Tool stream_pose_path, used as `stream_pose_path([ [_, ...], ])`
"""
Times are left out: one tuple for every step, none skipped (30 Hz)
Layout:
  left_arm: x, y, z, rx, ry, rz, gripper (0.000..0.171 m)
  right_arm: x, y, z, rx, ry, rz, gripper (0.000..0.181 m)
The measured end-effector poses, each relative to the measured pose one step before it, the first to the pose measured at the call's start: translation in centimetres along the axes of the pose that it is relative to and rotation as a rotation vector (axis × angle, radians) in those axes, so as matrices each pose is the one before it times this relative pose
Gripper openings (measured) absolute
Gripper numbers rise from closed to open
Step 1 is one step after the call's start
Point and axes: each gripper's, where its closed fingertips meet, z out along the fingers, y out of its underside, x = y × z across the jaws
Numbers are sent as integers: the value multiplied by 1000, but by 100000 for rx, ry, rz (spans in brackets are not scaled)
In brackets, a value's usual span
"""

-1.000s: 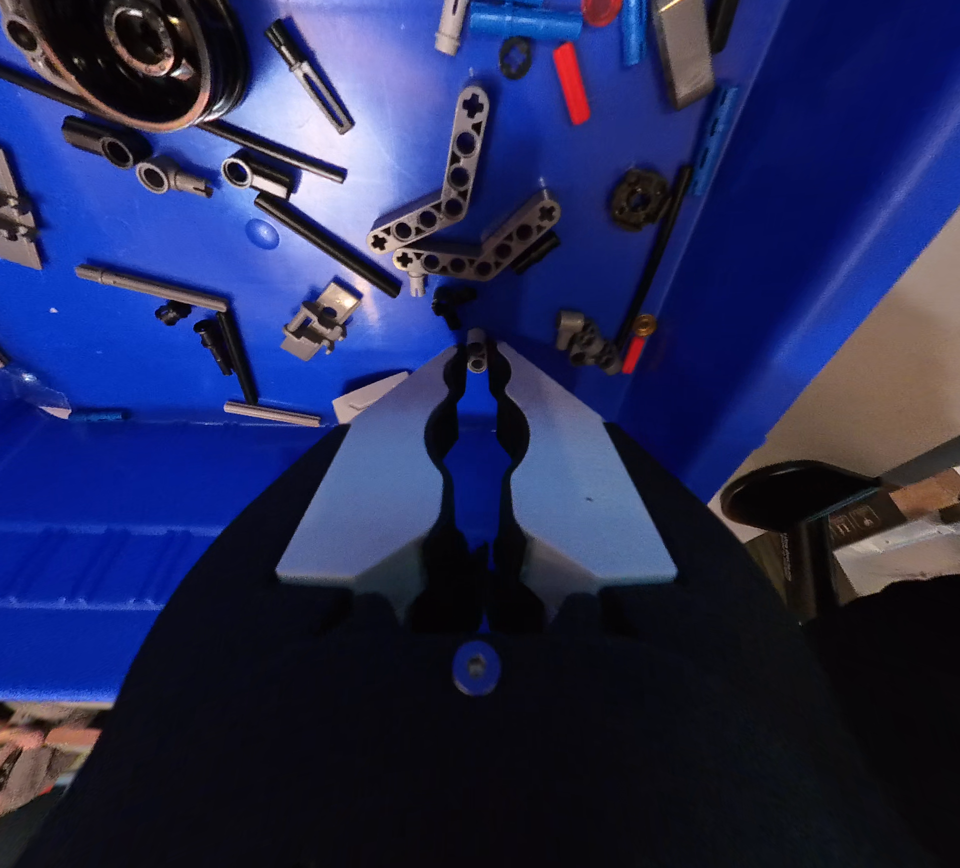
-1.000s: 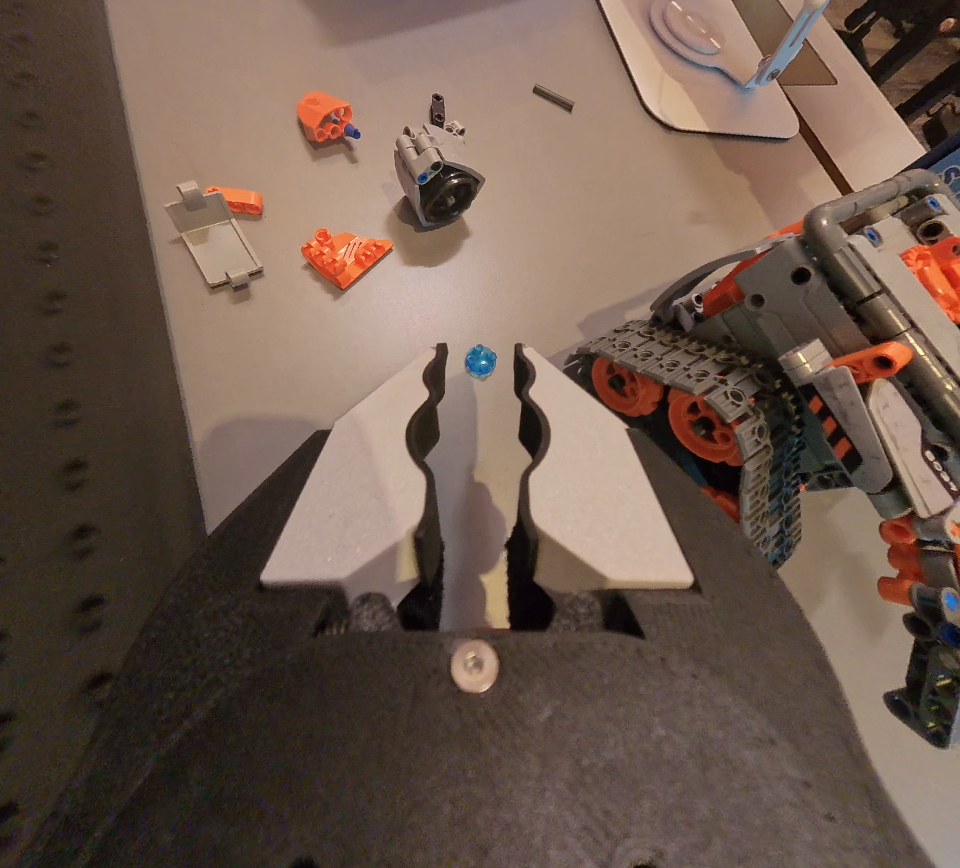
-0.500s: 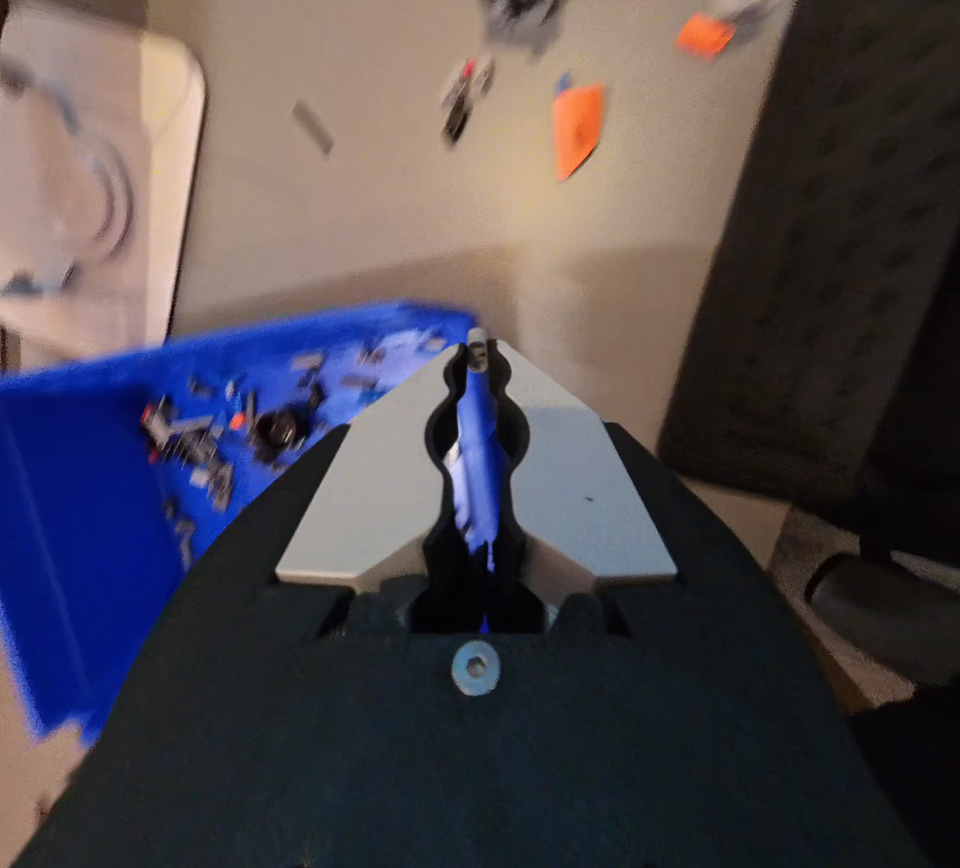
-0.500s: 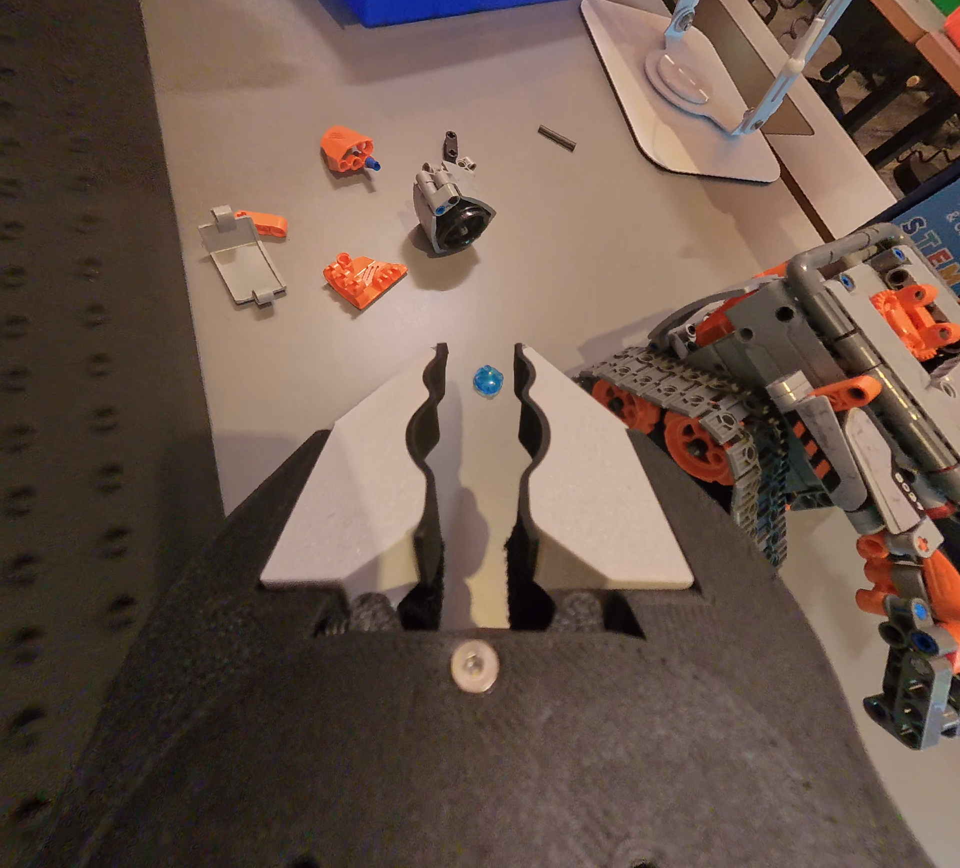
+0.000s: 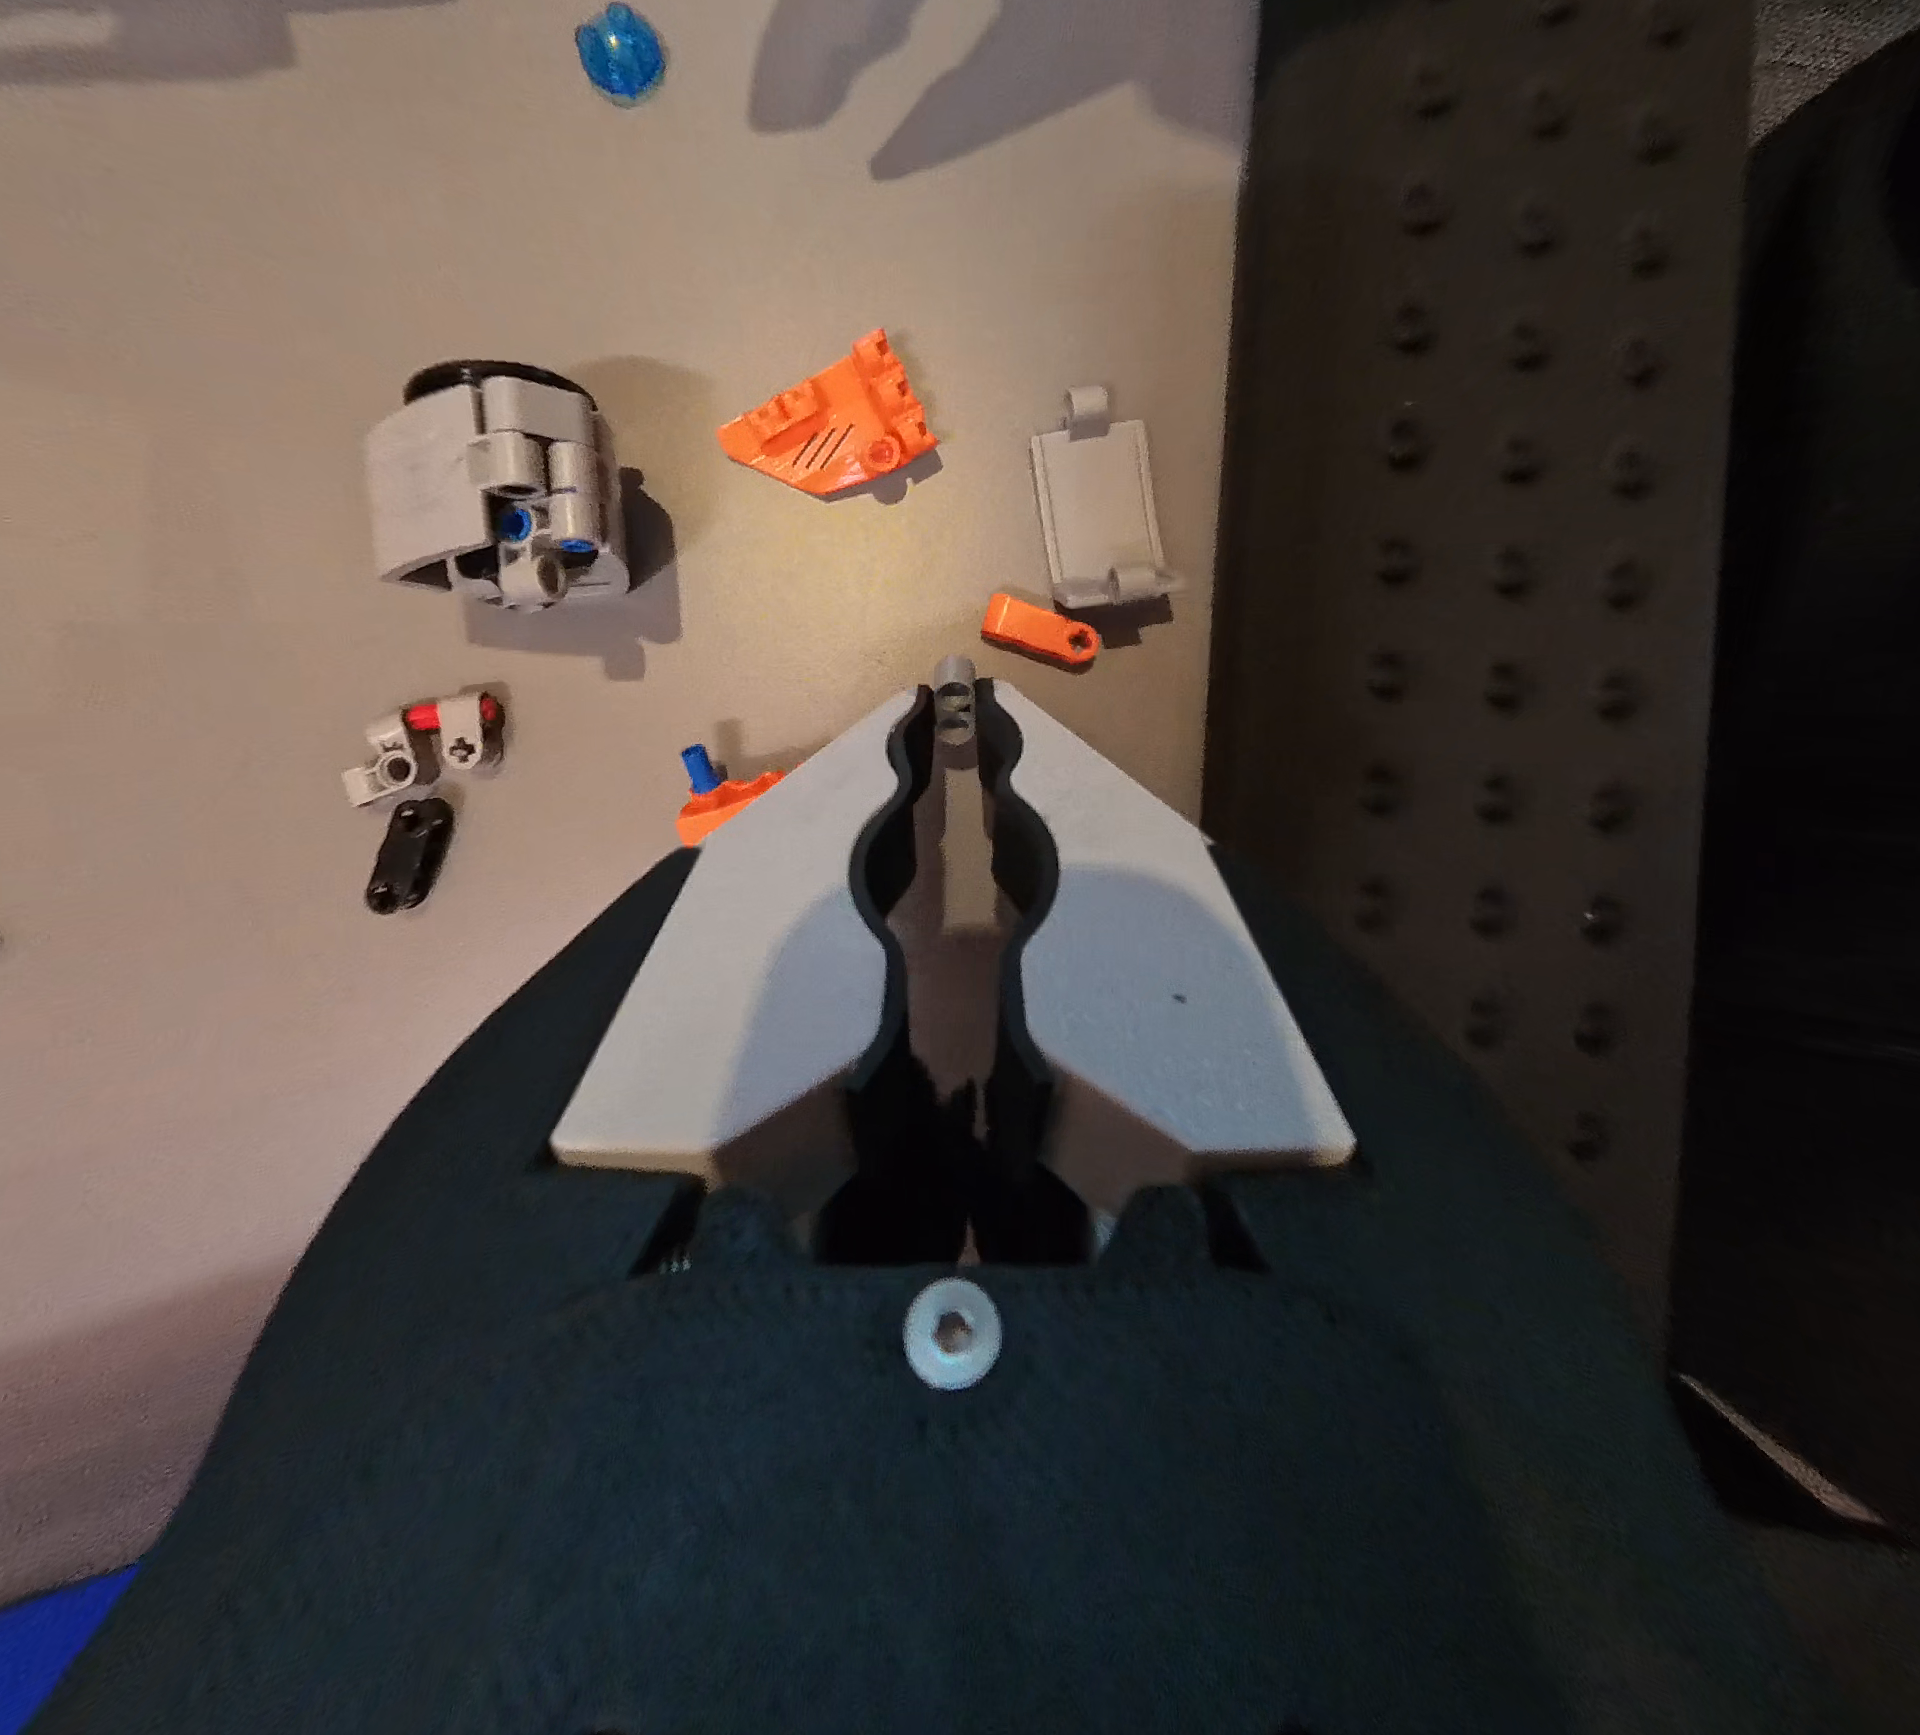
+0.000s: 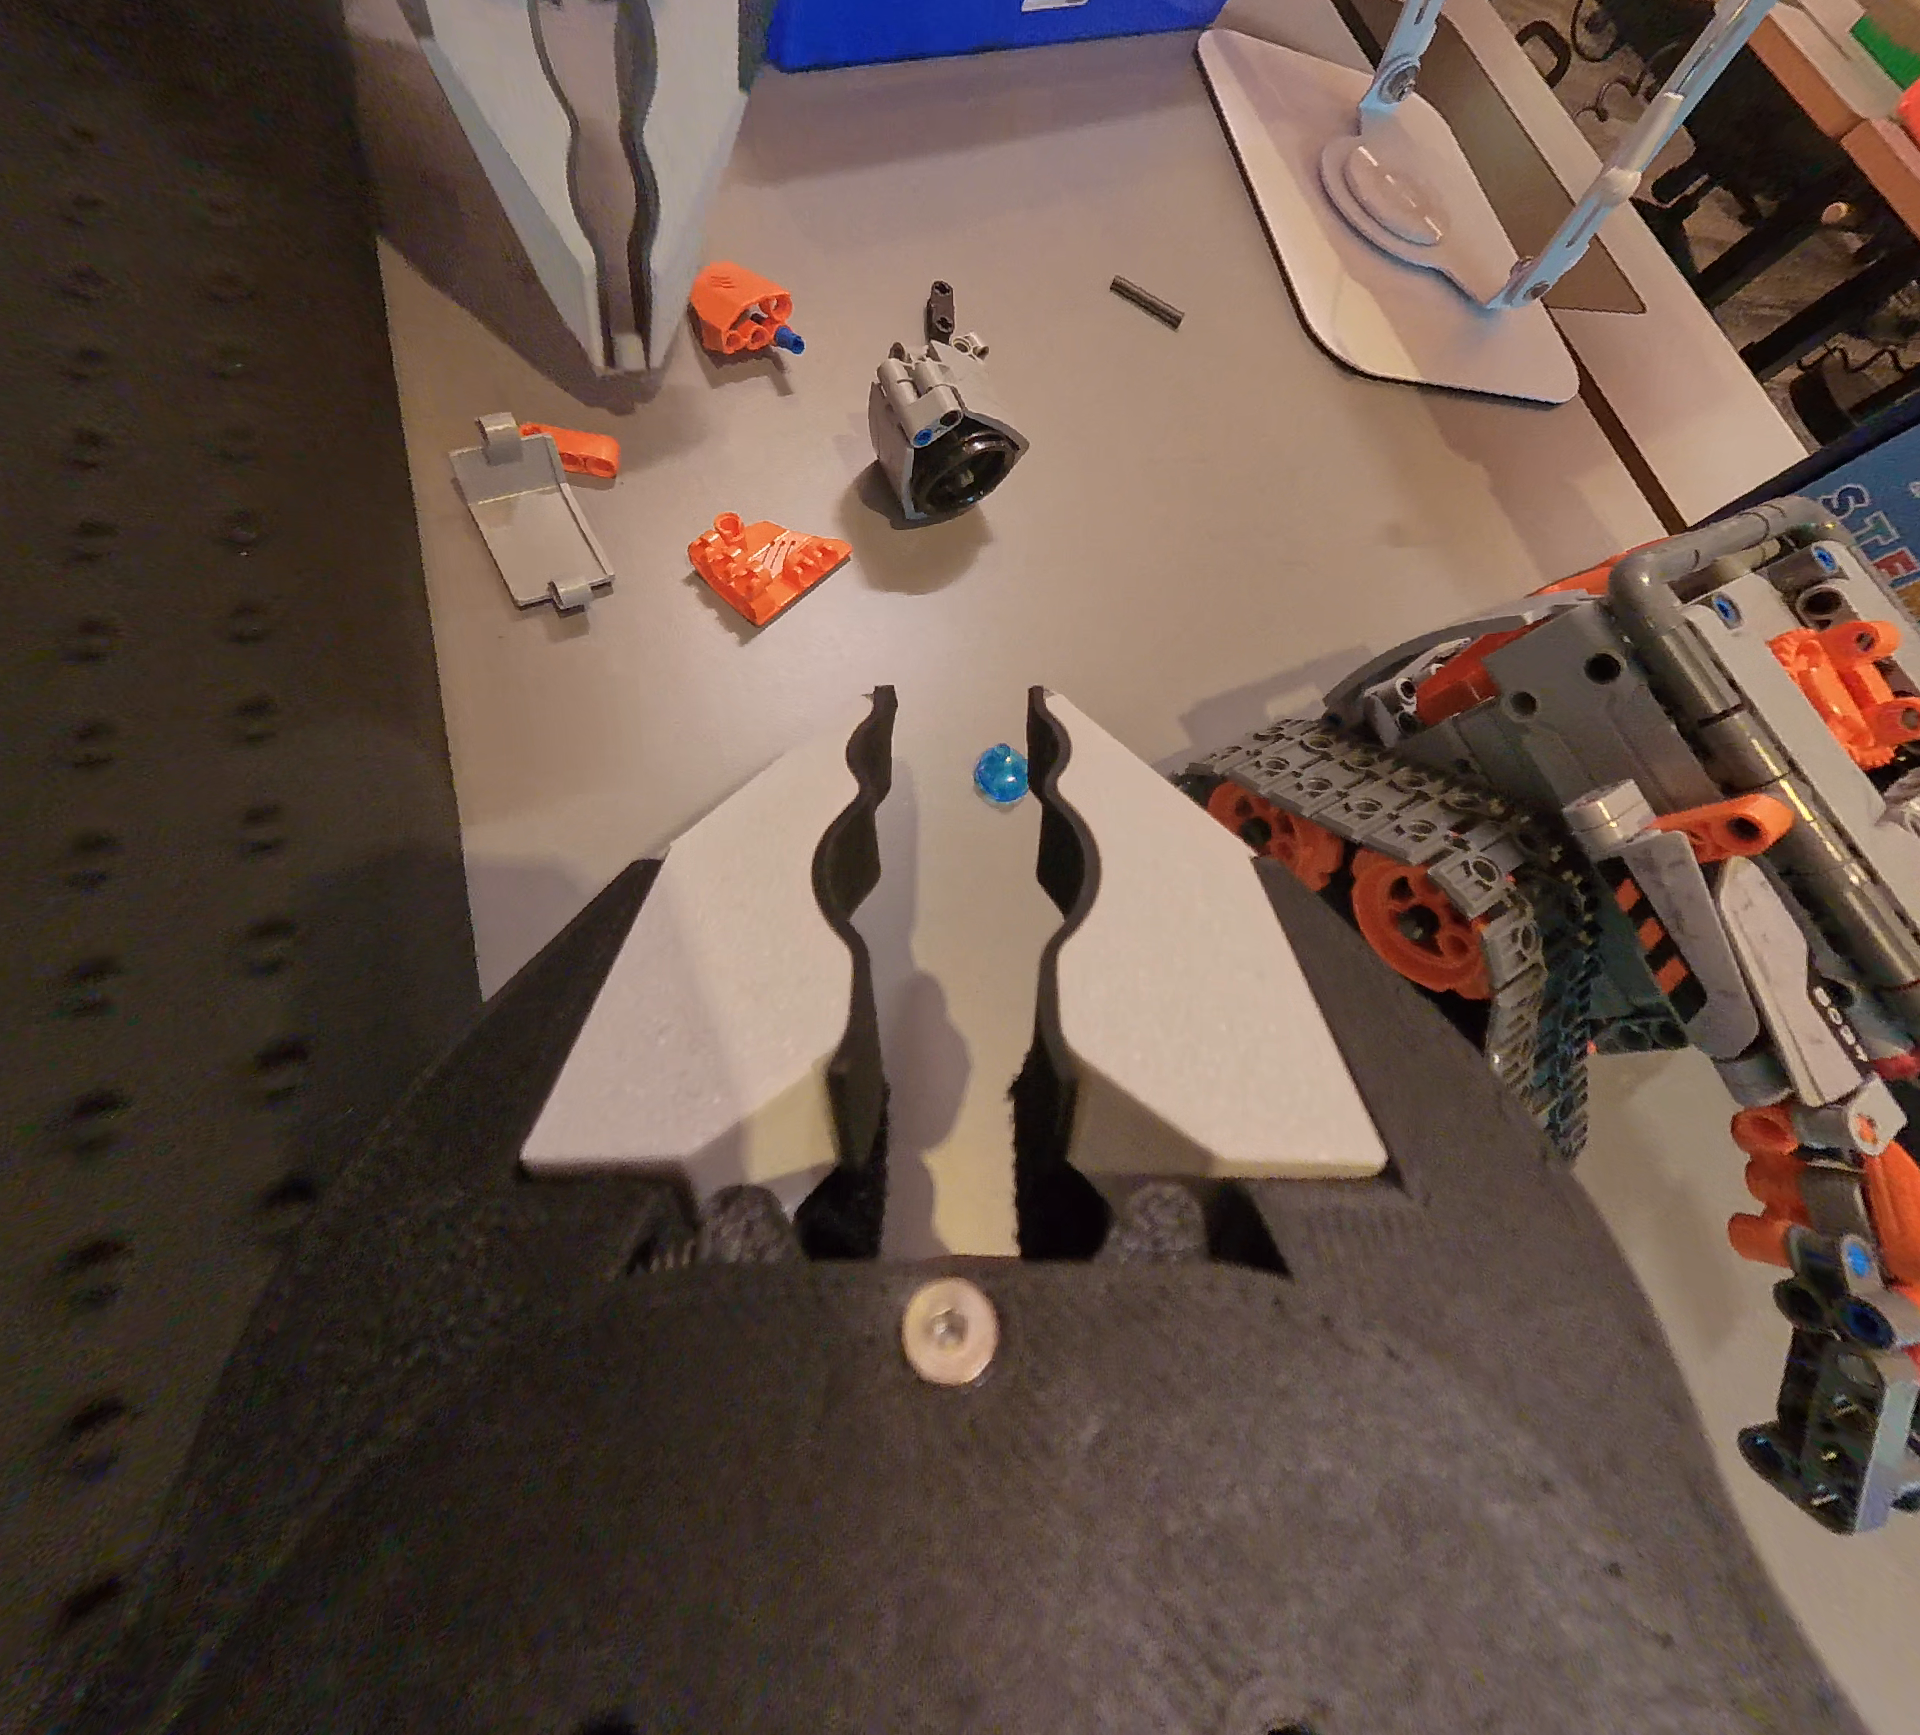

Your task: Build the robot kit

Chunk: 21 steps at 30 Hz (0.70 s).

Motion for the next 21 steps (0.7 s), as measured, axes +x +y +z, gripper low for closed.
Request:
stream_pose_path([
  [-31, -4, 347, 552, 518, -1105, 5, -18, 12, -4, 68, -192, -20, 24],
  [-77, -4, 280, 696, 332, -1428, 5, -20, 35, -4, -98, -115, -29, 24],
  [-150, 127, 243, -115, -409, -557, 5, 4, 28, -10, -103, -1, -96, 24],
  [-397, 128, 118, -280, -2466, 122, 5, -9, 13, -5, -10, -18, -89, 24],
  [-281, 124, 18, -304, -1883, -71, 9, -18, 6, -2, 36, -62, -46, 24],
  [65, 87, -53, -56, 313, -72, 13, -1, 5, -8, 5, -26, -30, 24],
  [6, -39, -131, 792, -110, 59, 15, 10, 21, -4, -38, 32, 23, 24],
  [-148, -6, -205, 814, -939, -267, 18, 24, 6, -20, 3, 82, 9, 24],
  [-5, 134, -237, 196, 180, -220, 20, 27, -2, -21, 98, 100, 4, 23],
  [-11, 92, -290, 609, 85, -177, 21, 20, -17, -23, 147, 57, 63, 23],
  [-207, 43, -318, 911, -1028, -648, 21, 11, -4, -20, 112, 22, 80, 23],
  [-247, 95, -301, 593, -1208, -604, 21, 11, 14, -14, 0, 26, 38, 23],
  [-176, 47, -280, 577, -770, -330, 22, 17, 28, 16, -98, 44, 31, 23],
  [-205, -80, -278, 1008, -1064, 27, 22, 16, 15, 19, -96, 18, 29, 23],
  [-280, -142, -277, 1080, -1644, 774, 23, 1, 32, 26, -124, 12, 2, 23],
  [-391, -67, -249, 255, -2258, 965, 24, 10, 37, 32, -186, 22, 32, 23],
  [-625, 15, -197, -592, -3317, 896, 25, 9, 66, 42, -246, -28, 120, 23],
  [-734, -23, -150, -392, -3762, 1370, 26, -5, 56, 57, -263, -113, 153, 23],
  [-662, -112, -79, 184, -2955, 1583, 27, -26, 13, 82, -153, -212, 145, 23],
  [-548, -233, 14, 893, -1883, 1565, 28, -43, -23, 99, 27, -370, 253, 23],
  [-413, -310, 95, 1169, -980, 1455, 31, -72, -57, 123, 168, -484, 298, 23],
])
